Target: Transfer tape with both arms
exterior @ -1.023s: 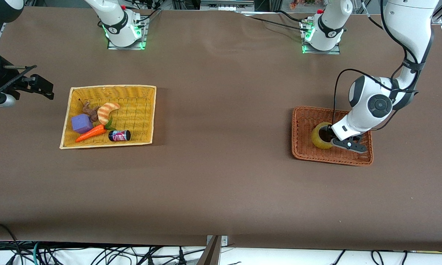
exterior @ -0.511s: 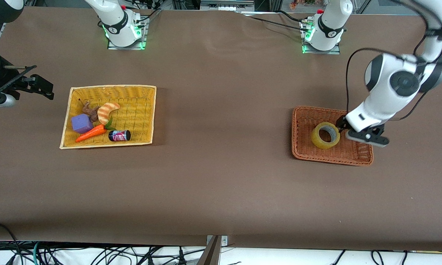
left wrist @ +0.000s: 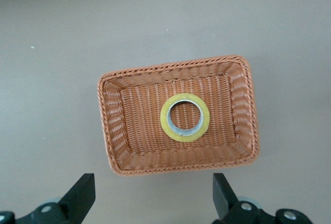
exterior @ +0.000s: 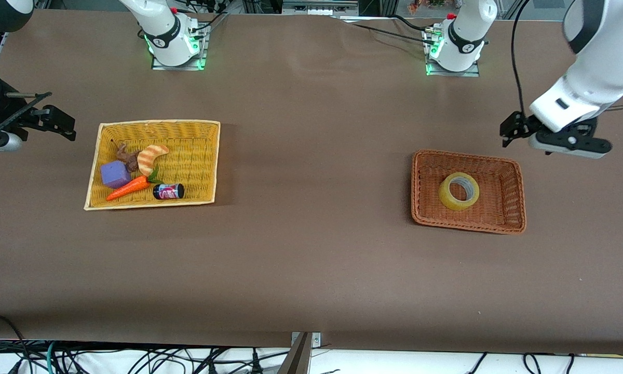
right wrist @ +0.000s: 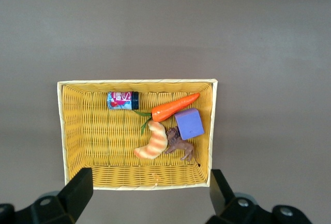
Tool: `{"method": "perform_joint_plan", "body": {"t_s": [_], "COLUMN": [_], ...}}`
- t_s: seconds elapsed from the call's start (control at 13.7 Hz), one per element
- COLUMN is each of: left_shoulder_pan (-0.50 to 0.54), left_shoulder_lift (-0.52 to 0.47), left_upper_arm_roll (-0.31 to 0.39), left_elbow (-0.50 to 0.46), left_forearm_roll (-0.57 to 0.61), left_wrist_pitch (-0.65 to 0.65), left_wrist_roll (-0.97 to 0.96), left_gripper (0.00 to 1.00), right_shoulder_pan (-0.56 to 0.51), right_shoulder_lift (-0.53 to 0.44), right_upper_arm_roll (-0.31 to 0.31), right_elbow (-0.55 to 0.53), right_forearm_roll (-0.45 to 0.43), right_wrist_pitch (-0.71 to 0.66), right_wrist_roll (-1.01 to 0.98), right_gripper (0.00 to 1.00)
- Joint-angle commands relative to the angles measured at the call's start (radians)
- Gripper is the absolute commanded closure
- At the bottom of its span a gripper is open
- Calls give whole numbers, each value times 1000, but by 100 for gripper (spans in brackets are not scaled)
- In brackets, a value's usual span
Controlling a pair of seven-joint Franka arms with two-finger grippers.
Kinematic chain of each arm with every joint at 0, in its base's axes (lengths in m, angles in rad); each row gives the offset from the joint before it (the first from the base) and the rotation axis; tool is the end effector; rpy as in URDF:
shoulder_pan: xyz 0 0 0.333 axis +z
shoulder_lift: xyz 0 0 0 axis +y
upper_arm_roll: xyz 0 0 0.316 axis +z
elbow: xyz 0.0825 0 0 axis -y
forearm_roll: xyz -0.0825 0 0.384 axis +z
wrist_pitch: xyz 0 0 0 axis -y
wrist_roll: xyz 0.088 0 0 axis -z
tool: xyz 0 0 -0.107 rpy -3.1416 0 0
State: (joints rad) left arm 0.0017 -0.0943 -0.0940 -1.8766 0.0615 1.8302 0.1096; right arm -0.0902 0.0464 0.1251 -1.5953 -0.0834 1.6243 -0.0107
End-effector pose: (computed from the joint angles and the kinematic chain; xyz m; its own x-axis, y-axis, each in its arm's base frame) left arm 0.5363 -0.0464 0.5527 0.9757 -0.2156 0.0390 -0.2124 -0.9744 -0.0736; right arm 0.5720 0.0099 0.5919 0.9986 0.0500 -0.0180 0.0512 -0.9957 0.0771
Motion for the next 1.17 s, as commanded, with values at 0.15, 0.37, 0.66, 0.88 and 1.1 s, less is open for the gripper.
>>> {"method": "perform_joint_plan", "body": {"t_s": [0.15, 0.37, 0.66, 0.88, 1.1], "left_shoulder_pan": [-37, -35, -32, -34, -31], "left_shoulder_lift": [103, 102, 100, 102, 105], "left_upper_arm_roll": [10, 5, 5, -1, -1], "left_elbow": [231, 232, 237, 237, 232], "left_forearm_roll": [-12, -16, -16, -19, -20], "left_wrist_pitch": [-155, -157, -160, -160, -160], "left_wrist_roll": [-4, -49, -74, -74, -74], "left_gripper": [0, 0, 0, 0, 0], "right_shoulder_pan": [-6, -5, -6, -6, -8], "right_shoulder_lift": [9, 9, 9, 9, 9], "right_upper_arm_roll": [-2, -1, -2, -1, -2], "right_elbow": [20, 21, 21, 21, 21], "right_forearm_roll": [14, 14, 14, 19, 43], "right_wrist_pitch": [-3, -1, -3, -1, -1], "right_wrist_roll": [-8, -6, -6, -6, -6], "right_gripper": [0, 0, 0, 0, 0]}}
